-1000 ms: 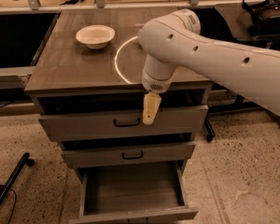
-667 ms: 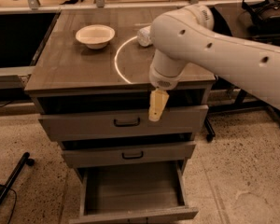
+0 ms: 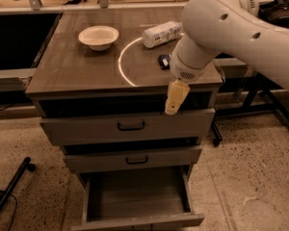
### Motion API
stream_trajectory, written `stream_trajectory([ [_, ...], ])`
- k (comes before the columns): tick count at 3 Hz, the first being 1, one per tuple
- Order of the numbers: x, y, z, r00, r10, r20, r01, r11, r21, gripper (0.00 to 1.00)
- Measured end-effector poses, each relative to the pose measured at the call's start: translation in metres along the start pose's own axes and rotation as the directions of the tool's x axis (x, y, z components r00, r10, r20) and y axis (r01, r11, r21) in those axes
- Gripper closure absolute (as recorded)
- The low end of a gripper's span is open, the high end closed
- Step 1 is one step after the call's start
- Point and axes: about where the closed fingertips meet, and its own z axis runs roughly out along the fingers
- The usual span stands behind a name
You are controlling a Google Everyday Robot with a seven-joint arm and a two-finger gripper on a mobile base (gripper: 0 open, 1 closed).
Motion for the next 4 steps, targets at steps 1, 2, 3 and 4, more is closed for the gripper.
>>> stream_trajectory([
  [1,0.011,-0.012,-0.024,0.999,-0.024,0.027,0.023,0.9995,0.021,0.0],
  [2,0.022,-0.025,-0.047,0.995,-0.078,0.07,0.077,0.9969,0.016,0.0],
  [3,0.036,-0.04,-0.067,0.984,-0.132,0.121,0.132,0.9912,0.011,0.0],
  [4,0.047,-0.053,-0.085,0.973,-0.168,0.158,0.167,0.9858,0.016,0.0],
])
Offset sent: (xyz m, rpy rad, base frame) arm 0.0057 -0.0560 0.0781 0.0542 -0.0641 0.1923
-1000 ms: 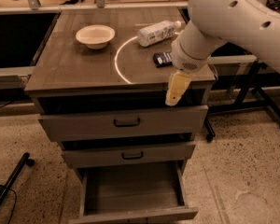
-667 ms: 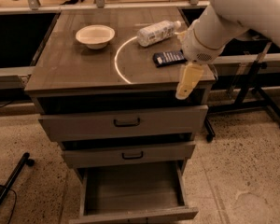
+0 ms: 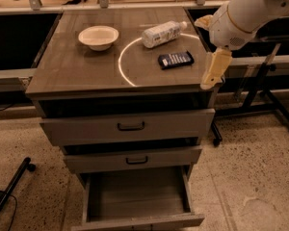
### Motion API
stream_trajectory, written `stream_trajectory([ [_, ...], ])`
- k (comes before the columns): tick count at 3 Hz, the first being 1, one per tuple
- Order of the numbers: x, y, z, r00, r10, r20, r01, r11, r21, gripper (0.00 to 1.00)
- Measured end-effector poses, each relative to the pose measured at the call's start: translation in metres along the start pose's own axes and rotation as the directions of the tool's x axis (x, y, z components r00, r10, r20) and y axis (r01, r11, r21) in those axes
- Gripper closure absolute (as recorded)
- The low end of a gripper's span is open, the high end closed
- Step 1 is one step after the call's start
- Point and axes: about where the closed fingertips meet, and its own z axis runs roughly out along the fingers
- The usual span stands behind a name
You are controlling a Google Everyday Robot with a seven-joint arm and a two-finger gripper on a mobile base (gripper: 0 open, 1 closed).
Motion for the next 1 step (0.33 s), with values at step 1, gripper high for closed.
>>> stream_trajectory([
  [1,0.0,0.0,0.0,1.0,0.0,0.0,0.0,1.0,0.0,0.0],
])
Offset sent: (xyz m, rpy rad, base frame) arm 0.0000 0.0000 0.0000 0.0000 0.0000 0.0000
